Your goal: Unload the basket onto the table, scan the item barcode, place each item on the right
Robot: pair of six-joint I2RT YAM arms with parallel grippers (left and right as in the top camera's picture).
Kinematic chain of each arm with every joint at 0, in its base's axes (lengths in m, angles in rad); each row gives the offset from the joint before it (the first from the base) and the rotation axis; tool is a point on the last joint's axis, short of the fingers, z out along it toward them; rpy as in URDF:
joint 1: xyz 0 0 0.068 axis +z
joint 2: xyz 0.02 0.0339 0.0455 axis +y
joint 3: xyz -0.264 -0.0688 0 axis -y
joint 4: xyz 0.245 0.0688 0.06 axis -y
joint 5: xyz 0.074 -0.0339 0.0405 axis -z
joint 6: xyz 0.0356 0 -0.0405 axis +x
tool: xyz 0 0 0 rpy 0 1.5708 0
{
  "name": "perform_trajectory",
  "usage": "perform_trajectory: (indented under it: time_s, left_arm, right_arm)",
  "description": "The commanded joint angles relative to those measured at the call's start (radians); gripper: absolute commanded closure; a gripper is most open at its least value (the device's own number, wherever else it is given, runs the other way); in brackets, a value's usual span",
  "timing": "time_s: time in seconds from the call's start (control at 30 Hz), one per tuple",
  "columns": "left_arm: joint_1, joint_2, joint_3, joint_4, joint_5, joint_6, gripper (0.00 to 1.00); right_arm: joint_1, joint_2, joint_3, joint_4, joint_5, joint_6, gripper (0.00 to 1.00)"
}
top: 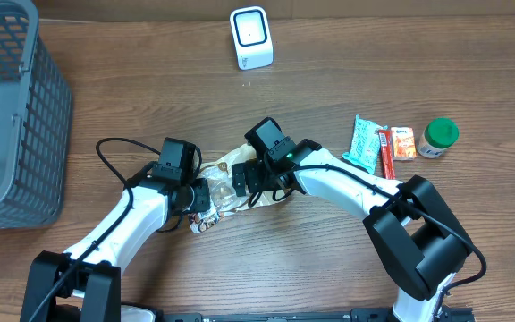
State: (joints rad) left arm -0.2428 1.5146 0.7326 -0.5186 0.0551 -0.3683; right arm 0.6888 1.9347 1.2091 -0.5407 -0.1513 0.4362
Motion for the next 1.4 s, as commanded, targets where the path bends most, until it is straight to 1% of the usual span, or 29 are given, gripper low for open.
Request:
perform_trajectory:
  time_s: [0.0,0.17,0.27,0.3,0.33,0.4,0.53,0.63,0.77,0.93,1.07,1.13,1.23,1.37]
  left_arm:
    - [-0.006,0.017,-0.04,-0.007,-0.055,-0.014,0.68]
    - [-0.006,0.017,-0.041,-0.004,-0.055,-0.014,0.68]
    - [-0.006,0.017,-0.041,-0.004,-0.055,-0.014,0.68]
    - [-0.006,0.017,-0.041,-0.004,-0.055,-0.014,0.67]
    - [-0.006,0.017,-0.041,-0.004,-0.055,-0.014,0.67]
    - [-0.006,0.017,-0.041,-0.004,-0.055,-0.014,0.67]
    - [-0.006,0.017,-0.041,-0.003,-0.055,-0.014,0.67]
    - [-0.006,0.017,-0.041,-0.003,-0.055,-0.014,0.67]
    - [-0.006,0.017,-0.041,-0.003,-0.055,-0.014,0.67]
    - [-0.006,0.017,-0.041,-0.003,-0.055,-0.014,0.67]
    - [-0.006,0.017,-0.041,-0.002,-0.056,-0.014,0.67]
    - [-0.006,0.017,-0.041,-0.002,-0.056,-0.014,0.67]
    - [-0.006,0.017,-0.041,-0.001,-0.055,-0.014,0.67]
    - [-0.006,0.017,-0.041,0.0,-0.055,-0.014,0.66]
  right_arm:
    - [0.006,0.052,-0.013,-0.01,-0.043,0.036,0.0]
    - [0.006,0.099,-0.013,0.009,-0.162,0.036,0.01]
    - [0.006,0.103,-0.013,0.015,-0.225,0.035,0.11]
    - [0.006,0.103,-0.013,0.02,-0.251,0.035,0.15]
    - [0.006,0.103,-0.013,0.029,-0.281,0.035,0.18]
    - [0.006,0.103,-0.013,0.051,-0.34,0.035,0.2]
    - [0.006,0.103,-0.013,0.114,-0.46,0.027,0.34]
    - [0.006,0.103,-0.013,0.15,-0.507,0.027,0.48]
    - [0.006,0.103,-0.013,0.185,-0.55,0.029,0.57]
    - [0.002,0.103,-0.013,0.241,-0.692,0.036,0.57]
    - [0.002,0.103,-0.013,0.263,-0.736,0.049,0.57]
    - [0.001,0.103,-0.013,0.268,-0.737,0.071,0.51]
    - [0.001,0.103,-0.013,0.267,-0.685,0.092,0.43]
    - [0.001,0.104,-0.013,0.245,-0.543,0.157,0.42]
